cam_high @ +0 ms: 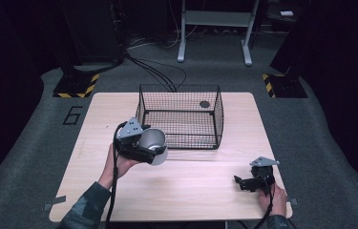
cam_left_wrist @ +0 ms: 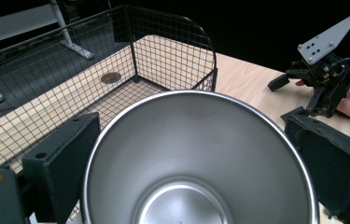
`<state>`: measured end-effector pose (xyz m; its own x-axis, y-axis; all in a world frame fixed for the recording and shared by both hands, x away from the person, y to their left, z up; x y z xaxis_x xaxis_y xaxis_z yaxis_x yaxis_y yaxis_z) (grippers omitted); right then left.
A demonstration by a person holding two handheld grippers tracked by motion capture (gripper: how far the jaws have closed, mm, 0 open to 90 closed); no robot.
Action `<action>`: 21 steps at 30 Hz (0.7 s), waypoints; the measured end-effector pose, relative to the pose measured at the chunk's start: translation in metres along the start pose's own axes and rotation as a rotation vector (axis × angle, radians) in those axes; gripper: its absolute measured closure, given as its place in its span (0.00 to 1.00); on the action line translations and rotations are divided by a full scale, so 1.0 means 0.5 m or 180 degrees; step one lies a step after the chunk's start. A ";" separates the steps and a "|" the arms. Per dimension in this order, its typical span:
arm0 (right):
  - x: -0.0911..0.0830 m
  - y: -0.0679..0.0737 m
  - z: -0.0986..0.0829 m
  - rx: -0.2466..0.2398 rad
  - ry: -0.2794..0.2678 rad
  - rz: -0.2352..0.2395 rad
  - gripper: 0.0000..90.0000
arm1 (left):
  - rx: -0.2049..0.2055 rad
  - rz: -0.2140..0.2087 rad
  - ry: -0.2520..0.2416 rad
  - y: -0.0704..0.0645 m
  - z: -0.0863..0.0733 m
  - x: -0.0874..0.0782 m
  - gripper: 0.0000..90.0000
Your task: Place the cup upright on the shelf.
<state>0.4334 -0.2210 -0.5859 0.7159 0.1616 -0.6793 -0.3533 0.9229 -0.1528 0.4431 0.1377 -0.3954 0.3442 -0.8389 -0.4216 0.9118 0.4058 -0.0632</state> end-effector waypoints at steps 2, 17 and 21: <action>0.000 0.000 0.000 0.0000 0.0000 0.0000 0.00 | 0.0012 -0.0010 -0.0002 0.002 0.008 0.002 0.07; 0.000 0.000 0.000 -0.0002 -0.0001 0.0002 0.00 | 0.0084 -0.0017 -0.0025 0.027 0.075 0.021 0.07; 0.000 0.000 0.000 -0.0002 -0.0001 0.0002 0.00 | 0.0106 -0.0015 -0.0017 0.036 0.093 0.028 0.07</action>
<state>0.4335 -0.2210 -0.5859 0.7159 0.1622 -0.6792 -0.3541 0.9226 -0.1529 0.4746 0.1163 -0.3605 0.3408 -0.8428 -0.4166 0.9203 0.3895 -0.0351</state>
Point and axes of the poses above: each handheld gripper's, and its own axes: x roughly forward along the jaws, z roughly out of its top, y roughly to its left, the point moved 8 cm from there along x, roughly forward along the jaws, and after that the axes turned 13 degrees about -z, right-handed, at the moved point
